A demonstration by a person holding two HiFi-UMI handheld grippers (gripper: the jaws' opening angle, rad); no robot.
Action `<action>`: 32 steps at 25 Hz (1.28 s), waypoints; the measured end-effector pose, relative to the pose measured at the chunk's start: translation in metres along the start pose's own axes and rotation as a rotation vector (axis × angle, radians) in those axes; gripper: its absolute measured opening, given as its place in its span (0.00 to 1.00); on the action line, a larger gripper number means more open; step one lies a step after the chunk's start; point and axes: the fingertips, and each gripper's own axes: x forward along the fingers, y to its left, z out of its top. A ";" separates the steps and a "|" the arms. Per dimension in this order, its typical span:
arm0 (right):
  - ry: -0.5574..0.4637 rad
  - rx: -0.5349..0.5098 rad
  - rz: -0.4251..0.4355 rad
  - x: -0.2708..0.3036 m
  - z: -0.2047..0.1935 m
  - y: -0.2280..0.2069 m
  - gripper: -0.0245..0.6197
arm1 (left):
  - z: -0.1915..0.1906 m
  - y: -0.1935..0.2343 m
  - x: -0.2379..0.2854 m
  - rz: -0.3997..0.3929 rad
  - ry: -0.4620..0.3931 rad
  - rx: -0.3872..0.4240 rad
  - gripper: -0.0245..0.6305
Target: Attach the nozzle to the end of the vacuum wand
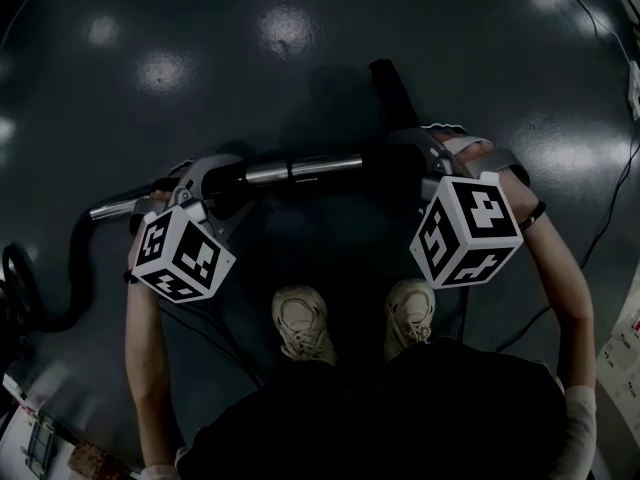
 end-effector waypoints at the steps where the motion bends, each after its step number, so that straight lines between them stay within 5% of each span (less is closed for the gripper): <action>1: 0.007 0.001 -0.002 0.001 0.000 0.001 0.30 | 0.000 0.000 0.001 -0.002 0.001 0.000 0.33; 11: -0.092 0.012 0.043 -0.002 0.001 0.003 0.30 | 0.000 0.000 0.000 -0.010 0.003 0.013 0.33; 19: -0.013 0.008 0.008 0.008 0.010 0.012 0.29 | -0.014 -0.006 0.013 -0.023 0.082 0.091 0.32; 32: -0.145 0.016 -0.003 -0.007 0.034 0.003 0.29 | 0.022 -0.003 0.006 0.003 -0.041 0.021 0.35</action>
